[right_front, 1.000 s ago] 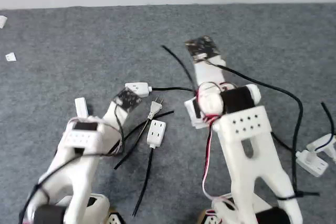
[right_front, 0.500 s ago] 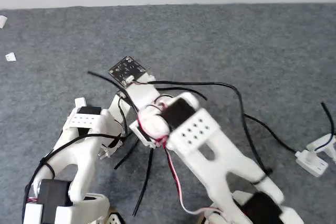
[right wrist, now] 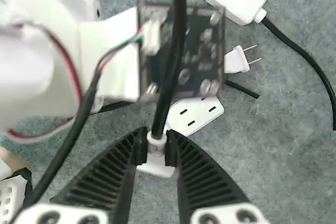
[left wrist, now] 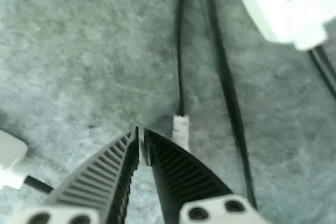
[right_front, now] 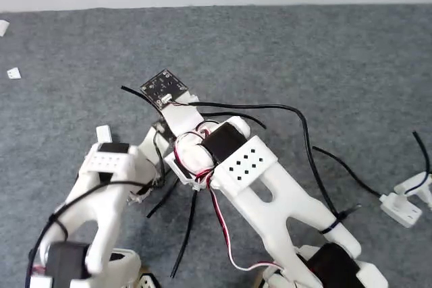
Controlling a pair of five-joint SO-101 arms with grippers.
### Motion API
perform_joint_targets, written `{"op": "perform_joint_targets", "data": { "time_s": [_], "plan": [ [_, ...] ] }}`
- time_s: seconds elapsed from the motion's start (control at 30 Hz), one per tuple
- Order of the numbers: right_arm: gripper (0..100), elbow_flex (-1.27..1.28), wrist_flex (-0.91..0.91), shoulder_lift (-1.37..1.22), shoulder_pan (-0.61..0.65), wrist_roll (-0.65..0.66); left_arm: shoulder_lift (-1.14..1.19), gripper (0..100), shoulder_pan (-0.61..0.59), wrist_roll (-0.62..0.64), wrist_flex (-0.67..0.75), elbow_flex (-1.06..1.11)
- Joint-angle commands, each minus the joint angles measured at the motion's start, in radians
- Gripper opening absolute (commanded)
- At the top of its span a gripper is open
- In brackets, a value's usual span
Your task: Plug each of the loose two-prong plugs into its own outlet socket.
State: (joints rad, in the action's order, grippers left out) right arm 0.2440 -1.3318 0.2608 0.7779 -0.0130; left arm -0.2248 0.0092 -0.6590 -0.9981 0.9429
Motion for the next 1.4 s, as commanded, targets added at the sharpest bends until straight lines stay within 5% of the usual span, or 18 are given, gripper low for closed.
{"op": "perform_joint_targets", "data": {
  "time_s": [0.0, 0.27, 0.7, 1.37],
  "plan": [
    [0.8, -0.023, 0.005, 0.015, 0.001, -0.008, -0.187, 1, 0.037, -0.021, 0.06, 0.117],
    [0.8, -0.023, -0.002, 0.015, -0.004, -0.011, -0.365, 1, 0.037, -0.012, 0.121, 0.234],
    [0.8, 0.098, 0.142, 0.002, -0.162, -0.143, -0.327, 1, -0.02, 0.27, 0.287, 0.226],
    [0.8, 0.235, 0.321, -0.001, -0.211, -0.279, -0.327, 1, -0.021, 0.276, 0.288, 0.226]
  ]
}}
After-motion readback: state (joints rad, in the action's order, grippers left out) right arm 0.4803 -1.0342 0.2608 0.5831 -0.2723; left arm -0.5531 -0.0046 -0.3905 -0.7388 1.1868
